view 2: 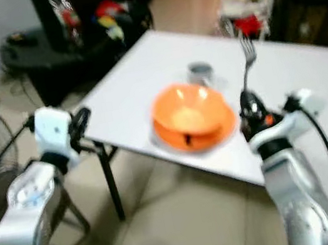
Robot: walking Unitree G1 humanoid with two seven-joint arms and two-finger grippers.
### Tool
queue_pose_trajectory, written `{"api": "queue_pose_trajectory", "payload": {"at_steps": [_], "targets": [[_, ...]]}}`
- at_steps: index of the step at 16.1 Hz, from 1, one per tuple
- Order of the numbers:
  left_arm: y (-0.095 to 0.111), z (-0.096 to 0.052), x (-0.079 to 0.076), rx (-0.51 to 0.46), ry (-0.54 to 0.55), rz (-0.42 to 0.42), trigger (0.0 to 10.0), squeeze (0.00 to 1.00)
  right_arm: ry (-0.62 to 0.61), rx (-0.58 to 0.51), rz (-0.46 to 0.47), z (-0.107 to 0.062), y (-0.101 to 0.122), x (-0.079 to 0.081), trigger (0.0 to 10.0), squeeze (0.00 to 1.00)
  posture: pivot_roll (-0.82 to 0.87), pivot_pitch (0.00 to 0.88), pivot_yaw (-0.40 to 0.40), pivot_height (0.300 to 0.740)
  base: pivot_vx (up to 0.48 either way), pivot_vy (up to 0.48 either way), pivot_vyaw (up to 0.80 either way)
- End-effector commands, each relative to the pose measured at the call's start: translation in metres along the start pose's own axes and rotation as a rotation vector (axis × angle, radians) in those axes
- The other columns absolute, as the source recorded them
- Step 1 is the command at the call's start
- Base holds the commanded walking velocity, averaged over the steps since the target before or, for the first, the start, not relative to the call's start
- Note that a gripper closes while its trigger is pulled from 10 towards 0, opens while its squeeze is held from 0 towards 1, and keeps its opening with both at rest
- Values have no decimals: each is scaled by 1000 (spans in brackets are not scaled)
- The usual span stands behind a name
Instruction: Setting the table
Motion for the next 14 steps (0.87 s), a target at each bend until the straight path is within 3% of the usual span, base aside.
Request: {"api": "queue_pose_trajectory", "payload": {"at_steps": [1, 6, 11, 14], "targets": [[-1, -3, 7, 9, 20, 7, 10000, 0, 30, -3, 8, 2, 0, 7, 10000, 0, 46, 0, -57, 740, 345, 0, 0], [-5, -6, 6, 42, -45, 23, 10000, 0, 26, 5, 15, 3, -3, 7, 10000, 0, 53, 0, -58, 740, 315, 0, 0], [-5, -6, -3, 62, -128, 5, 10000, 0, -139, 45, 12, -1, -12, -22, 10000, 0, 46, 0, -43, 740, 109, 0, 0], [-2, -5, -14, 61, -221, -15, 10000, 0, -157, 76, -14, 0, -16, -31, 10000, 0, 44, 0, -42, 740, 0, 0, 0]]}}
Point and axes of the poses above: a point about 5 cm out from each wrist's last joint towards the gripper, its own z axis pointing out of the wrist towards the gripper, its own y axis along the axis of the wrist's last joint, x = y × z, the point moved 3 cm from there along z, pointing out of the wrist towards the gripper, and after that the axes turned 13 degrees about -z, right-handed, at the moved point
